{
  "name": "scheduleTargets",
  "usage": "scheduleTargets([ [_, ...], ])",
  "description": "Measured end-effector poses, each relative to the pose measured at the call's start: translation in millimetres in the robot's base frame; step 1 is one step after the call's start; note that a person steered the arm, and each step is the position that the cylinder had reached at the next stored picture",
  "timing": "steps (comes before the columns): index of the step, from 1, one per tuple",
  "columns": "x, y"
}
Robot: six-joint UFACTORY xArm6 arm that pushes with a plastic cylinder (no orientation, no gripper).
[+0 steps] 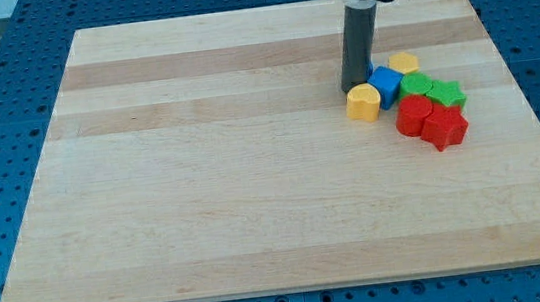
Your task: Tap the yellow heart
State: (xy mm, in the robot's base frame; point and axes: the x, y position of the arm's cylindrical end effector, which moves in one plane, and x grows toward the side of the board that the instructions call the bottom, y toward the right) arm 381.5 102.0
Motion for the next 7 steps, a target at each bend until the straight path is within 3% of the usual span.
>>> scheduleTargets([
  [3,-0.4,5.1],
  [5,-1.8,-79.3],
  [7,28.7,-66.1],
])
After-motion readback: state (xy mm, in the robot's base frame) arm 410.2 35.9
